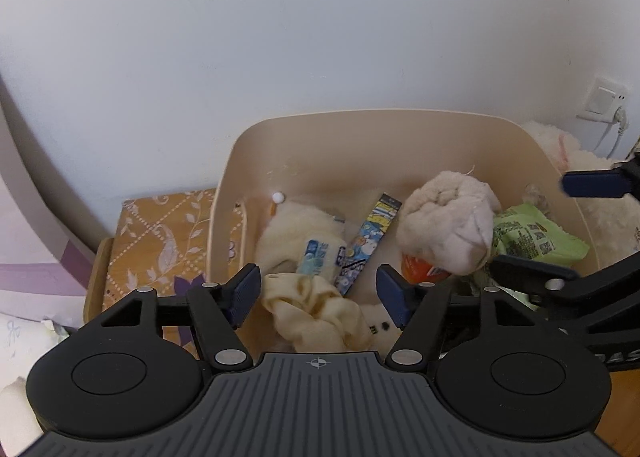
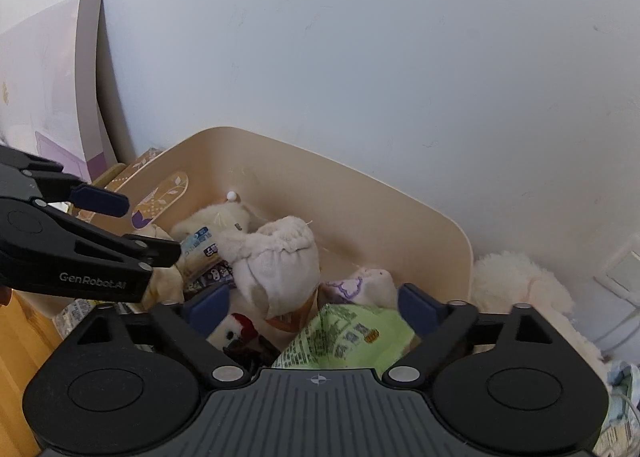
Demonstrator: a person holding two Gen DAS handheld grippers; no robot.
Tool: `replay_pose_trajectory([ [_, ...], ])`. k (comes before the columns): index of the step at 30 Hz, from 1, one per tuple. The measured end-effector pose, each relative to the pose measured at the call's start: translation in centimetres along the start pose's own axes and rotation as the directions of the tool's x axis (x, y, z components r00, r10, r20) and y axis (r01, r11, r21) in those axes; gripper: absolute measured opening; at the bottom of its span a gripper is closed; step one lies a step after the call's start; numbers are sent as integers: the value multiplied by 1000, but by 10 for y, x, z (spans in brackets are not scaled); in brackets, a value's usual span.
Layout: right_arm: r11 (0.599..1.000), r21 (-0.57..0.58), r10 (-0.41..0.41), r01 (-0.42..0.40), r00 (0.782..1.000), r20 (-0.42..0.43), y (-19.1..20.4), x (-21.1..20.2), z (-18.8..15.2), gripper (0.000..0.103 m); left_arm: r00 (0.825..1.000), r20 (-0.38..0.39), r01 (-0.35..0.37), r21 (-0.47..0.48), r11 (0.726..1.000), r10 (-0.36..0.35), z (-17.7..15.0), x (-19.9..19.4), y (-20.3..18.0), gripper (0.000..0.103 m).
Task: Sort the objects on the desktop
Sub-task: 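Carry the scrunchie and plush ball over the basket and open both tools, then withdraw both tools from the basket back over the table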
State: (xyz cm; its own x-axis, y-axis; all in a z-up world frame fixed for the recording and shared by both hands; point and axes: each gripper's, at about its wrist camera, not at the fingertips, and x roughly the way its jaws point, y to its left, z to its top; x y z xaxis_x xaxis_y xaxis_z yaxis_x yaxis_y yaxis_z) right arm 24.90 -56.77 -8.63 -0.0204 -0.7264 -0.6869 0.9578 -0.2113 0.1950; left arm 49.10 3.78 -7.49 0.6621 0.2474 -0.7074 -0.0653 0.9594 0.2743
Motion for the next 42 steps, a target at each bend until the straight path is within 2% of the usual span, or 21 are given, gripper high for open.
replay_pose_trajectory([
  [2,1000,9,6,-6,1000,14,0,-9,-1,103,1000,4,5,-13,1000,-5,-4,-7,3,66],
  [12,1000,-7,10,-10,999,46,3,-54,-19,103,999,35,17,-23,1000,-16,-31,-46,8,70],
  [20,999,-42,13,-13,1000,-3,17,-78,-67,103,998,40,44,-26,999,-43,-64,-83,4,74],
  [24,998,-57,12,-14,999,-39,24,-87,-90,103,998,8,58,9,998,-58,-87,-92,-5,74],
  [30,998,20,65,-63,994,-93,31,-90,-123,103,995,-59,87,34,996,-85,-132,-100,-18,75],
  [36,999,8,52,-51,987,-154,38,-86,-154,103,986,-130,113,49,992,-106,-175,-103,-29,75],
  [42,999,16,42,-40,980,-196,42,-80,-175,103,972,-200,141,81,987,-122,-203,-99,-40,75],
])
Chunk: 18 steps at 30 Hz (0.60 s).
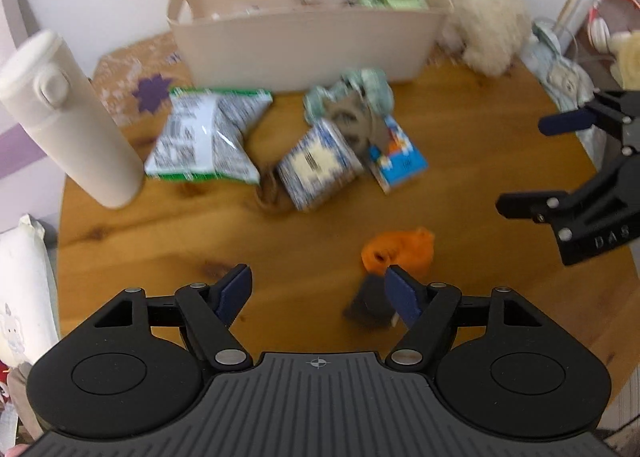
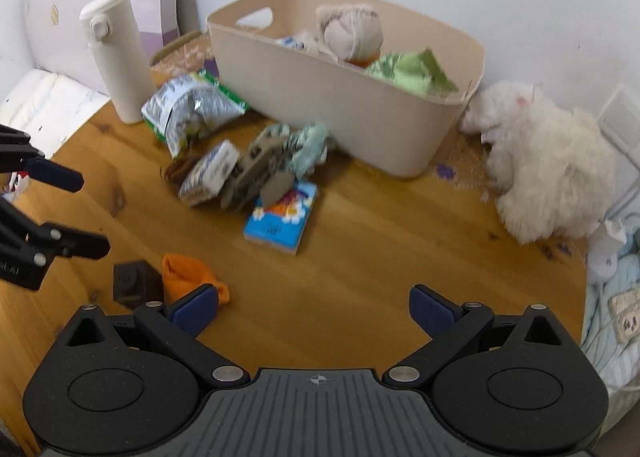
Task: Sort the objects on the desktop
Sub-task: 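Withdraw both tools from the basket back over the table, then grasp the black cube with the left tool while the right tool grasps the orange cloth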
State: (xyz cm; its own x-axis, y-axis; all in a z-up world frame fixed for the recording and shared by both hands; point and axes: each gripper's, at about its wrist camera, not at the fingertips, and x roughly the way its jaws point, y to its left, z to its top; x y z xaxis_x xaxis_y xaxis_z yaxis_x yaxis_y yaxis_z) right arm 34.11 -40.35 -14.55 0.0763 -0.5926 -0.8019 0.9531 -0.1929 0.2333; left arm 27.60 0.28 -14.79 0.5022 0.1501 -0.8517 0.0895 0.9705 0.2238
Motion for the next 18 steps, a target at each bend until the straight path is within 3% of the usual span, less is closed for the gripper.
replay_pose_trajectory([
  [11,1000,2,-7,8,997,-73,25,27,-28,103,997,-83,11,42,999,-8,-22,33,-23,75],
  [18,1000,2,-25,25,995,-96,33,42,-29,103,995,-98,-20,-64,998,14,-20,53,-18,75],
])
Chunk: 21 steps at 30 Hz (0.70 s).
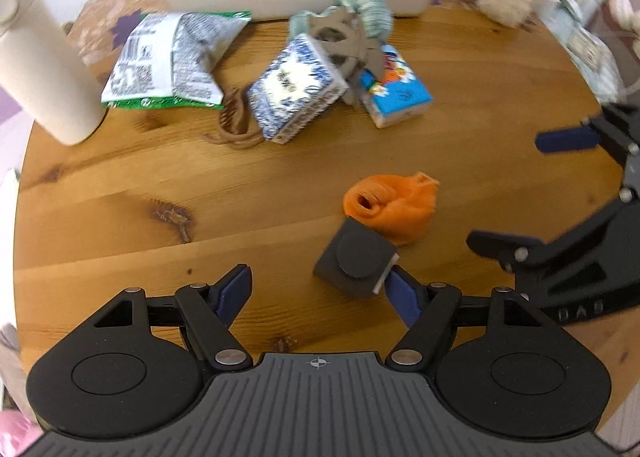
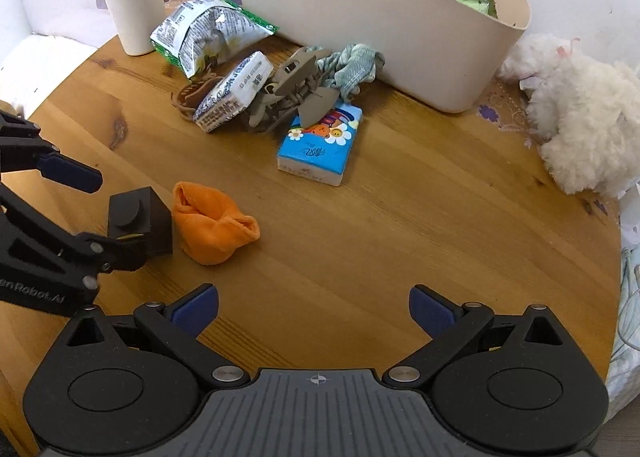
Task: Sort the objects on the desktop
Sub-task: 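Grasp the black cube with the left tool while the right tool grasps the orange cloth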
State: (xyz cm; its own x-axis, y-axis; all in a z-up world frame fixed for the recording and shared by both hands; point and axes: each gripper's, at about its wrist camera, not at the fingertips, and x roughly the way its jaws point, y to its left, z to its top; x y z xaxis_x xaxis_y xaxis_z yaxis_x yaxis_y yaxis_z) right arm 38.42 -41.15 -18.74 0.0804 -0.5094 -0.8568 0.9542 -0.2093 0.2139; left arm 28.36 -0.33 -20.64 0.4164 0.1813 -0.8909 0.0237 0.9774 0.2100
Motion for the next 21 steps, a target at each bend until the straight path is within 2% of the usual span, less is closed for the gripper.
replay_pose_trajectory([
  [10,1000,-23,6,-6,1000,2,11,12,7,103,998,1,-62,-88,994,63,9,16,25,75],
  [21,998,-69,18,-16,999,37,36,20,18,103,995,40,-91,-107,990,96,6,14,50,73],
])
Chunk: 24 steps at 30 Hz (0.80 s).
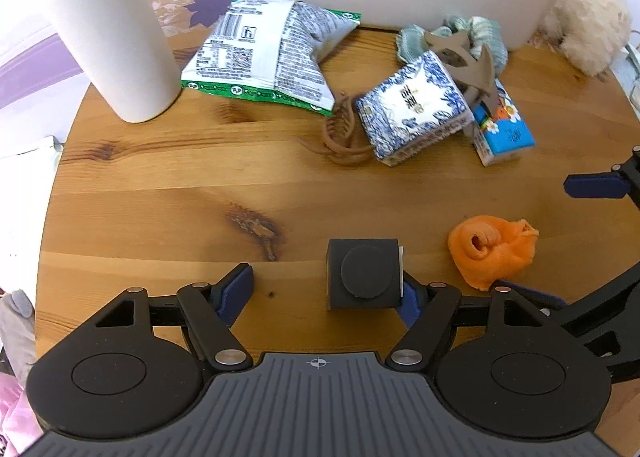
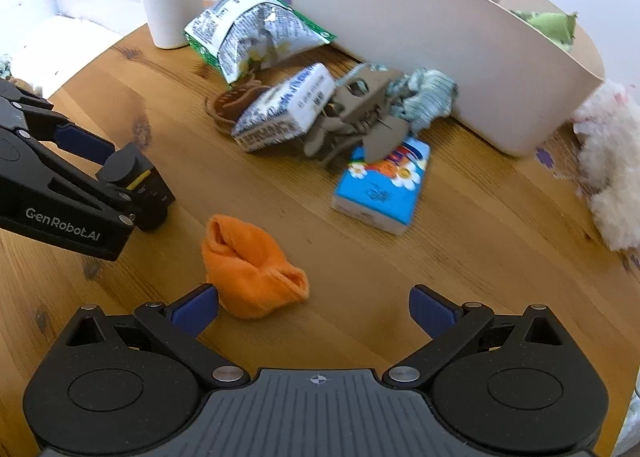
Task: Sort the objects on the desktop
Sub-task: 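Grasp the black cube with the left tool while the right tool grasps the orange cloth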
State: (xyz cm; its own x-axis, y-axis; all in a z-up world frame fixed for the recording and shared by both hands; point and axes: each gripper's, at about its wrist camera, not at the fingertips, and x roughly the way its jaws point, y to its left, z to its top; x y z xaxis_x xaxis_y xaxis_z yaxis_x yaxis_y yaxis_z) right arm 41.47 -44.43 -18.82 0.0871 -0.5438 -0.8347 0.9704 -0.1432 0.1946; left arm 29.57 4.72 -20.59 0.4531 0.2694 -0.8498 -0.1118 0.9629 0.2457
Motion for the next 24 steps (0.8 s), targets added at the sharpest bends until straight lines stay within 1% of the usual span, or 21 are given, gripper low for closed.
replay_pose_trajectory([
  [3,1000,3,3,-3,1000,11,-2,4,6,102,1000,17,-6,-4,1000,6,0,-1,3,67],
  [4,1000,5,7,-7,1000,18,-2,5,7,96,1000,23,-12,1,1000,11,1,-1,3,63],
  [5,1000,7,10,-10,1000,24,-2,6,8,92,999,31,-13,3,1000,13,0,-2,2,56],
  [6,1000,9,10,-10,1000,24,-2,8,8,86,999,37,-11,7,1000,11,1,-3,1,52],
  [8,1000,27,16,-16,999,31,-2,8,9,81,999,44,-7,17,1000,6,1,-4,2,37],
  [9,999,35,28,-29,999,36,-3,8,8,75,999,44,-4,21,1000,4,2,-4,2,33],
  [10,998,42,42,-44,998,43,-4,6,7,67,999,43,-9,15,1000,9,1,-4,0,32],
  [11,998,43,45,-47,998,51,-5,5,7,62,999,42,-8,15,1000,8,1,-4,1,32],
  [12,998,40,51,-54,997,59,-5,3,6,48,999,43,-7,19,1000,7,1,-4,1,32],
  [13,997,38,59,-62,996,62,-6,2,6,40,999,44,-6,25,1000,5,0,-5,2,32],
  [14,997,36,60,-62,996,60,-6,2,6,36,999,45,-4,28,1000,3,-1,-5,3,32],
  [16,997,40,59,-61,996,60,-9,1,6,17,999,45,2,27,1000,-4,-3,-5,5,32],
  [19,995,69,65,-69,996,58,-16,-1,4,14,998,54,9,30,1000,-11,-5,-8,6,32],
  [24,991,110,67,-74,996,66,-22,-7,-2,13,997,79,21,56,998,-25,-7,-17,4,32],
])
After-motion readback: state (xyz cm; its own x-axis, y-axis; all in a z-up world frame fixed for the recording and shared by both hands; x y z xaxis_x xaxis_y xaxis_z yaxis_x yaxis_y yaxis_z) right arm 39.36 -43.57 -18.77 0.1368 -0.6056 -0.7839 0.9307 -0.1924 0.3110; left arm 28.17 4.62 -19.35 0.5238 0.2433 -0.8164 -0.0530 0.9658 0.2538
